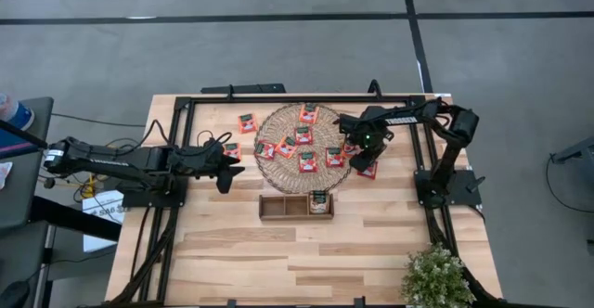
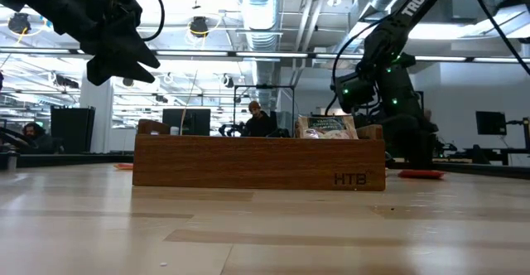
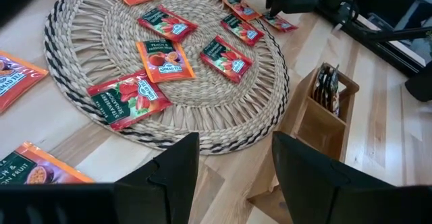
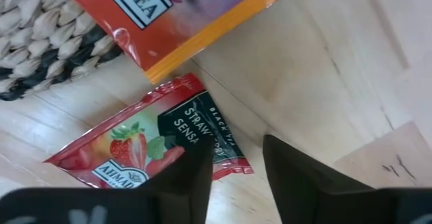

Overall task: Pick & Place Tea
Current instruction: Put the red tea bag into the middle section of the wooden organizer

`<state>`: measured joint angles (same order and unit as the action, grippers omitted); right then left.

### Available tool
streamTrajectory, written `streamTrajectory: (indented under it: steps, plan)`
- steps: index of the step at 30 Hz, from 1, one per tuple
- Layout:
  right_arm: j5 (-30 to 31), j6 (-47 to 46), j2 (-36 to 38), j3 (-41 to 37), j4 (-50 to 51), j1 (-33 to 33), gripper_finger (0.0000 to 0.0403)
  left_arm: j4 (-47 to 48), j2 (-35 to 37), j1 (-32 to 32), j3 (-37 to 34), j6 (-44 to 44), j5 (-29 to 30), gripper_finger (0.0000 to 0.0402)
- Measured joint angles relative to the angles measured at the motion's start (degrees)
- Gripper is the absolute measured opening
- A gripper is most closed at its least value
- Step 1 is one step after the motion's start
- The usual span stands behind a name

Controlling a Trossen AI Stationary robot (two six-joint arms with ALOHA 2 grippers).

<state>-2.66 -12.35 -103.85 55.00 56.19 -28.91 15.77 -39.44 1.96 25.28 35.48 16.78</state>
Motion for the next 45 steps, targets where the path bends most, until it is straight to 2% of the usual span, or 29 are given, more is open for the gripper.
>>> streamTrajectory:
  steps: [7, 20, 27, 29, 35, 45]
  plan:
    - [-0.56, -1.19, -0.09, -0.11, -0.16, 0.00, 0.0082, 0.00, 0.00, -0.01, 0.00, 0.00, 0.00, 0.0179]
    - [-0.56, -2.73, -0.09, -0.15, 0.13, 0.02, 0.0069, 0.00, 0.00, -0.02, 0.00, 0.02, -0.02, 0.0179]
    - [0.05, -3.23, -0.08, -0.25, 1.15, 0.63, 0.0008, 0.00, 0.00, -0.02, 0.00, 0.02, -0.02, 0.0179]
    - [0.33, -3.26, 0.24, -0.35, 1.27, 1.13, 0.0006, 0.00, 0.00, 0.00, 0.00, 0.04, -0.02, 0.0179]
    - [0.50, -4.43, 3.43, -0.90, 2.19, 2.54, 0.0002, -0.02, 0.00, -0.02, 0.00, 0.02, -0.02, 0.0179]
    - [0.02, -9.57, 14.06, -0.61, 7.34, 7.01, 0.0000, -1.97, 0.00, -0.02, 0.00, 0.13, -0.86, 0.0179]
